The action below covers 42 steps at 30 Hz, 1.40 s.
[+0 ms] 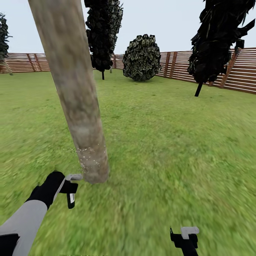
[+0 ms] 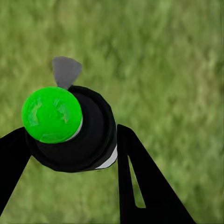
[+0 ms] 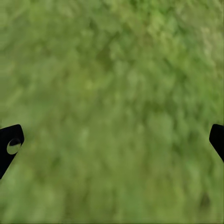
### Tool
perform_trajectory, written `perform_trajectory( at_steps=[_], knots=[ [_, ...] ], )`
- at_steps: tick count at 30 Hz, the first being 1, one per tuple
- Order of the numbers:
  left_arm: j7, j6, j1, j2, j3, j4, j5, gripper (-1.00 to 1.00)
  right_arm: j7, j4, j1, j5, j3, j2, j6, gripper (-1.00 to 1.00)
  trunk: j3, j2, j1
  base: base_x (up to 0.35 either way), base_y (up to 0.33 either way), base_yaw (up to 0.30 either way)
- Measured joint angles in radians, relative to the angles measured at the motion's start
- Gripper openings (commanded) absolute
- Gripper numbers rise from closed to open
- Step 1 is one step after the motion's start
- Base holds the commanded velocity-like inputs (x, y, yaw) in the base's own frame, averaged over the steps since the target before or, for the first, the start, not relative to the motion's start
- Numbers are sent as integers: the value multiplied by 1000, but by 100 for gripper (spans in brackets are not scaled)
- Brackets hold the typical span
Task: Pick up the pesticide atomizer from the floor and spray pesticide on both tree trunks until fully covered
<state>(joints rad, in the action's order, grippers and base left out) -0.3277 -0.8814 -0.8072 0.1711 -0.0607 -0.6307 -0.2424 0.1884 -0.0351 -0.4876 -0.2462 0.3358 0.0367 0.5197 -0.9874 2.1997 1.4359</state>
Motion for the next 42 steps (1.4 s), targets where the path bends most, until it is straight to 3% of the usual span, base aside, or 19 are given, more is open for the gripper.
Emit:
perform_trajectory(
  at_steps=[4,6,9,24,42],
  knots=[
    [2,42,8,-13,-1,66,-6,-100,0,0,0,0,-1,0,0,100,0,0,0,210,-141,23],
    [2,110,23,-8,-36,105,-6,-100,0,0,0,0,-1,0,0,100,0,0,0,240,-163,2],
    [2,137,34,-15,-60,115,-4,-100,0,0,0,0,-1,0,0,100,0,0,0,234,-179,0],
    [0,142,38,-42,-67,102,-2,-100,0,0,0,2,1,0,1,100,0,0,0,-5,-273,13],
    [36,141,38,-42,-73,106,-1,-100,0,0,0,2,1,-2,1,100,0,0,0,73,-276,272]
  ],
)
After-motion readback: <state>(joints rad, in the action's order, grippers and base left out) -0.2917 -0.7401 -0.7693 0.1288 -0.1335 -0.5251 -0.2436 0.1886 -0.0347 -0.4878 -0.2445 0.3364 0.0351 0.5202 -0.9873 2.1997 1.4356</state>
